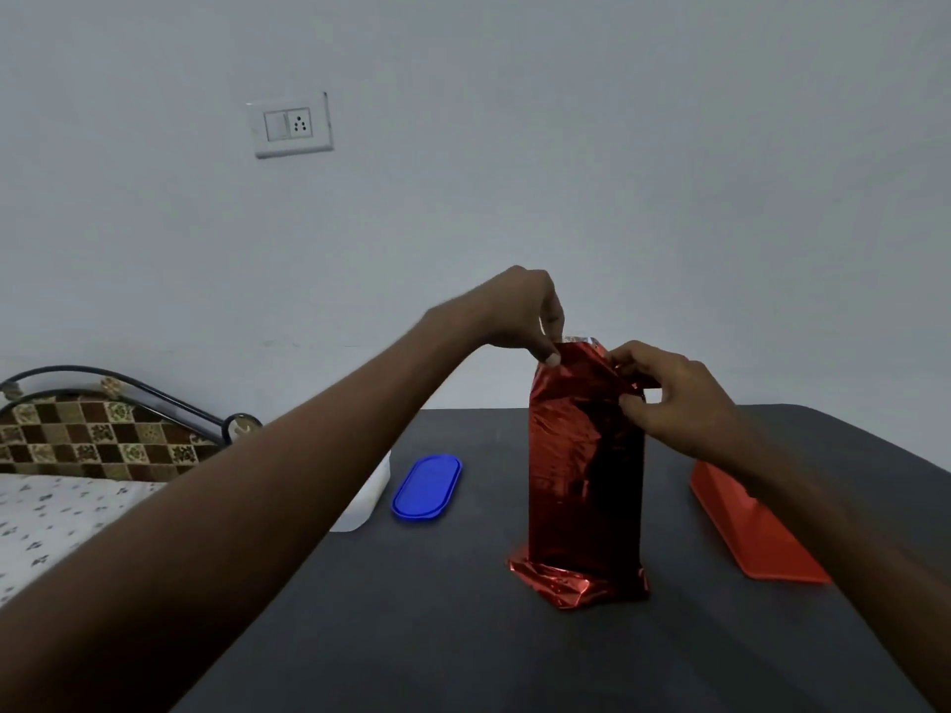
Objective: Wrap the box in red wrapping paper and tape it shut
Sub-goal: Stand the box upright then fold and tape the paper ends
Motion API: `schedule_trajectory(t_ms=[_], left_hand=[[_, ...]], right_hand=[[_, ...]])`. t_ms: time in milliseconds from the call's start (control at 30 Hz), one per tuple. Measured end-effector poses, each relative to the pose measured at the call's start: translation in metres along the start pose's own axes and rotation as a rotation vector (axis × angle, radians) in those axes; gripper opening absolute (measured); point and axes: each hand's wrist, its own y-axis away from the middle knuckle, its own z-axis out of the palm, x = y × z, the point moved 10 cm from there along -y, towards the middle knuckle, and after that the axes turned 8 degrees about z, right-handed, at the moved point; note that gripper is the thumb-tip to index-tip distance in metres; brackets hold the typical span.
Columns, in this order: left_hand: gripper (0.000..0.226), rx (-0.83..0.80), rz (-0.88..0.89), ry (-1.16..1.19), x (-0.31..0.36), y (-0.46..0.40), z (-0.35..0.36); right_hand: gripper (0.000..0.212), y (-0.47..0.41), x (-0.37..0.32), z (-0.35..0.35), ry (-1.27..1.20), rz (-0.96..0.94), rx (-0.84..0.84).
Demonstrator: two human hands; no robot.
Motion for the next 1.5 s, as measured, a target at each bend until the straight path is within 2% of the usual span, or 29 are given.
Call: schedule_trajectory(t_ms=[67, 133, 200, 300, 367, 433, 633, 767, 967, 1067, 1167, 1267, 1333, 1400, 1500], left_hand=[[0.021, 0.021, 0.024, 0.01, 0.006, 0.003, -0.002], [0.014, 0.041, 0.049, 0.058, 0.009, 0.009, -0.007], [0.008, 0.145, 0.035, 0.165, -0.001, 0.016, -0.02], [0.009, 0.319, -0.137, 0.306, -0.049, 0.026, -0.024], [0.01, 0.239, -0.246, 0.418, -0.074, 0.031, 0.005], [0.009, 0.139, -0.26, 0.547, -0.078, 0.034, 0.039], [0.009, 0.189, -0.188, 0.76, -0.06, 0.026, 0.077], [0.011, 0.197, -0.132, 0.752, -0.054, 0.02, 0.081], [0.014, 0.176, -0.057, 0.715, -0.049, 0.012, 0.085], [0.017, 0.159, -0.033, 0.703, -0.048, 0.011, 0.085], [0.023, 0.153, -0.027, 0.697, -0.047, 0.01, 0.084], [0.02, 0.288, -0.145, 0.743, -0.056, 0.012, 0.068], [0.042, 0.321, -0.289, 0.75, -0.065, 0.008, 0.06], [0.061, 0.236, -0.388, 0.665, -0.064, -0.003, 0.056], [0.056, 0.046, -0.385, 0.355, -0.053, -0.028, 0.05]], right_hand=[[0.025, -0.004, 0.002, -0.002, -0.113, 0.057, -0.001], [0.031, -0.01, 0.003, -0.003, -0.195, 0.105, -0.011], [0.03, -0.017, 0.002, -0.002, -0.171, 0.126, -0.015], [0.026, -0.022, 0.004, 0.0, -0.097, 0.148, -0.009], [0.023, -0.025, 0.01, 0.0, -0.094, 0.184, -0.019], [0.021, -0.026, 0.014, 0.001, -0.125, 0.208, -0.045], [0.02, -0.018, 0.006, 0.001, -0.164, 0.136, -0.111], [0.02, -0.008, -0.003, 0.0, -0.182, 0.037, -0.108], [0.029, 0.003, -0.002, 0.003, -0.223, 0.001, -0.131], [0.023, 0.006, -0.003, 0.003, -0.273, -0.01, -0.141], [0.041, 0.009, -0.01, 0.001, -0.313, -0.055, -0.129], [0.024, 0.014, -0.019, 0.003, -0.267, -0.104, -0.111], [0.019, 0.016, -0.021, 0.005, -0.243, -0.112, -0.084], [0.018, 0.016, -0.019, 0.005, -0.253, -0.103, -0.055], [0.017, 0.016, -0.016, 0.007, -0.27, -0.083, -0.054]])
